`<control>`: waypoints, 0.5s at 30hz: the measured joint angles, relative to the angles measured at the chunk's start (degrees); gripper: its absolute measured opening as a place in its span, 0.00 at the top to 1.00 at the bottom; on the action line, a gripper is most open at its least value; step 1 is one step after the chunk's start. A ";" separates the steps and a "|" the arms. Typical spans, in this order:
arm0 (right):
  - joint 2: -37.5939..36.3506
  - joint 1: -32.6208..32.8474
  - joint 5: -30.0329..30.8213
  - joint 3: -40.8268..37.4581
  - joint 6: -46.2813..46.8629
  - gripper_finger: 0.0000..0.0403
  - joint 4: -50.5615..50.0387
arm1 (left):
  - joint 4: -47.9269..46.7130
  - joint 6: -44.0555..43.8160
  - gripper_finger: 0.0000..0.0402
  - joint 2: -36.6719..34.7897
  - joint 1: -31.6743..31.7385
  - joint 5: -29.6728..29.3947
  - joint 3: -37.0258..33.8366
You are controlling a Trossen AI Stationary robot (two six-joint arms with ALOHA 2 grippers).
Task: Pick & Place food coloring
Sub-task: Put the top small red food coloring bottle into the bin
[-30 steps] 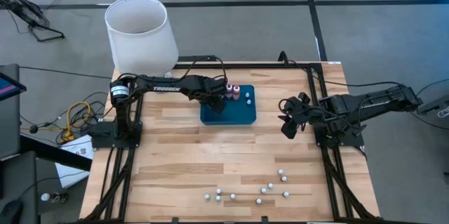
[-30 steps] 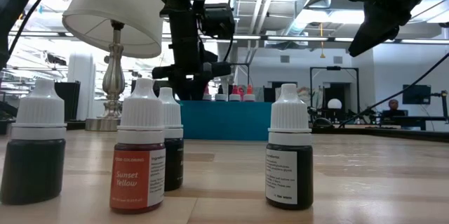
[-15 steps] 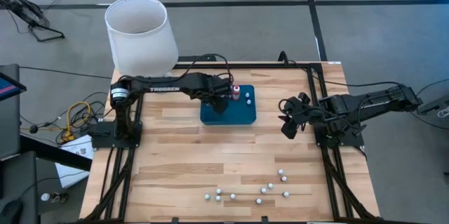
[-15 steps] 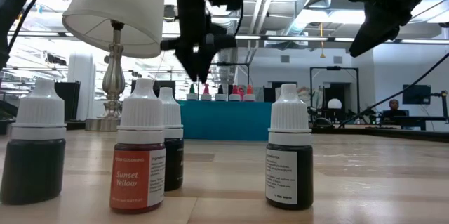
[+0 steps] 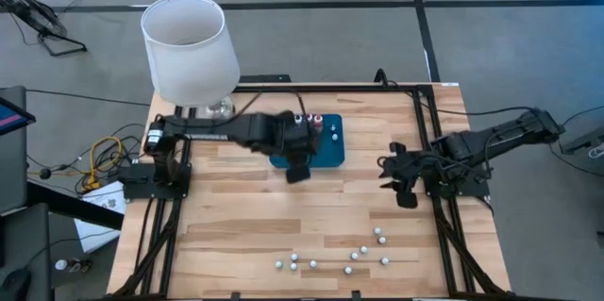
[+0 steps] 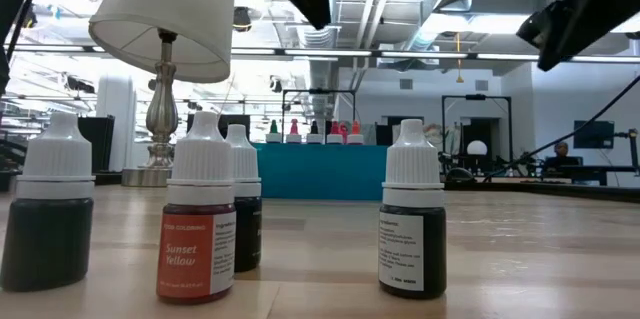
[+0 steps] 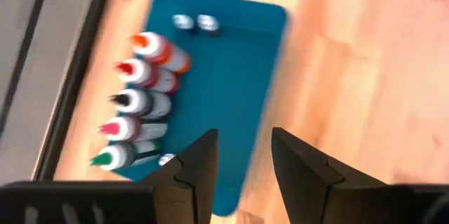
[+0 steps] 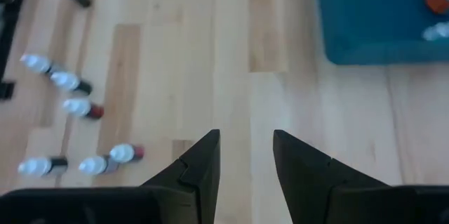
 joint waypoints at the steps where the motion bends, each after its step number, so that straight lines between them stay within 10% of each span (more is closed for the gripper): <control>1: -0.01 0.93 -0.44 -0.40 -0.70 0.70 0.68 | -0.01 1.15 0.69 0.00 -1.11 0.13 -0.25; 15: 0.00 15.40 -6.63 -12.57 7.22 0.70 20.66 | 7.06 4.80 0.69 0.00 -8.41 1.45 -2.47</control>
